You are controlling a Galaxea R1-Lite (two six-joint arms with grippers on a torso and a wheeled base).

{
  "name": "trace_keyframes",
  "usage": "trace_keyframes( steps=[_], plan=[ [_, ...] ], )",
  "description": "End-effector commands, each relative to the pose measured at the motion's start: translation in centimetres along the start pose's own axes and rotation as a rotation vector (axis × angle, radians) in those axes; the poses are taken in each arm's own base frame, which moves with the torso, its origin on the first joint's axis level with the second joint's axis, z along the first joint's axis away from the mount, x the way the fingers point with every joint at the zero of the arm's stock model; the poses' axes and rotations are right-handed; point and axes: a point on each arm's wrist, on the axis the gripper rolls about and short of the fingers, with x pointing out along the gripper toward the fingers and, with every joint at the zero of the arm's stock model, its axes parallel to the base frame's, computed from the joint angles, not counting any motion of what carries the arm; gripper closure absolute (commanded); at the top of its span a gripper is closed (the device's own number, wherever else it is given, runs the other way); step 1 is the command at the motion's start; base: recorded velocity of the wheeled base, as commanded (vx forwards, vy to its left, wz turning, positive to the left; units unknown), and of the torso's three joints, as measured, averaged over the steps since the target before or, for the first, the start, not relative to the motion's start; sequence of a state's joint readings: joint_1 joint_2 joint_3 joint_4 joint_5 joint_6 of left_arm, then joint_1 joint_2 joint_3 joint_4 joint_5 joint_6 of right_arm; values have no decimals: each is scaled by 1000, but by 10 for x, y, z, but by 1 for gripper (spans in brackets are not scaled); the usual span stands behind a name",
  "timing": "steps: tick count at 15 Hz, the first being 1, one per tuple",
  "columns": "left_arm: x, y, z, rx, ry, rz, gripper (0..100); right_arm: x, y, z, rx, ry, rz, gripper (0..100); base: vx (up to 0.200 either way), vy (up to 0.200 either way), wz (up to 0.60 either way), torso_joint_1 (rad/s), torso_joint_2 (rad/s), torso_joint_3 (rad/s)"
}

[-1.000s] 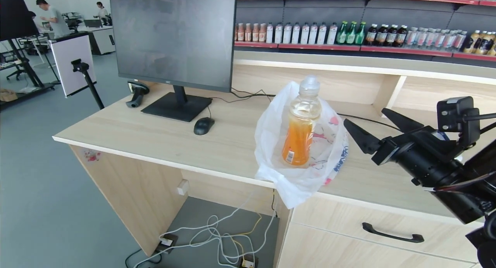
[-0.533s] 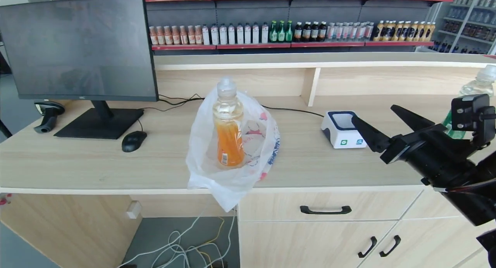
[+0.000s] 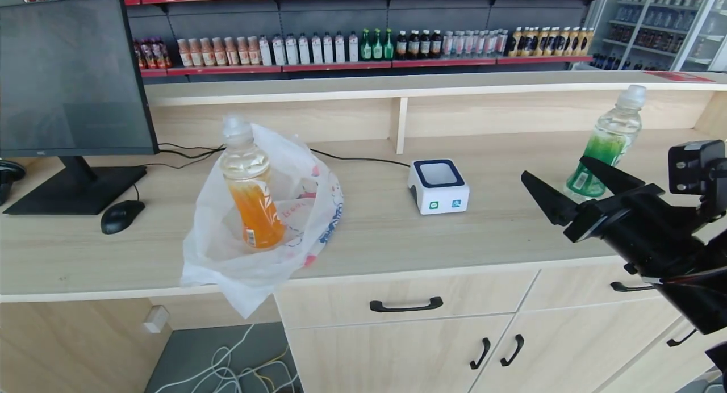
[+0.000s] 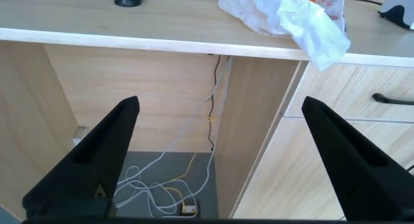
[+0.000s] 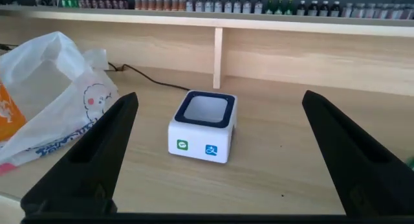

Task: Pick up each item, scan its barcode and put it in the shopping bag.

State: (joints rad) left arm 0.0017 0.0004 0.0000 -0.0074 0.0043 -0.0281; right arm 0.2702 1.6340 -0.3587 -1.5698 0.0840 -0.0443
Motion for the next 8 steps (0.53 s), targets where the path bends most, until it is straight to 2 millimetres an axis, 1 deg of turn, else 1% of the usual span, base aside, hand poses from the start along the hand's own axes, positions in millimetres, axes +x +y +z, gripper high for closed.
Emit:
trace_keyframes(
  steps=[1, 8],
  plan=[
    [0, 0, 0, -1, 1, 0, 0, 1, -2, -4, -1, 14, -7, 0, 0, -200, 0, 7, 2, 2],
    [0, 0, 0, 0, 1, 0, 0, 1, -3, -7, -7, 24, -9, 0, 0, -200, 0, 2, 2, 3]
  ],
)
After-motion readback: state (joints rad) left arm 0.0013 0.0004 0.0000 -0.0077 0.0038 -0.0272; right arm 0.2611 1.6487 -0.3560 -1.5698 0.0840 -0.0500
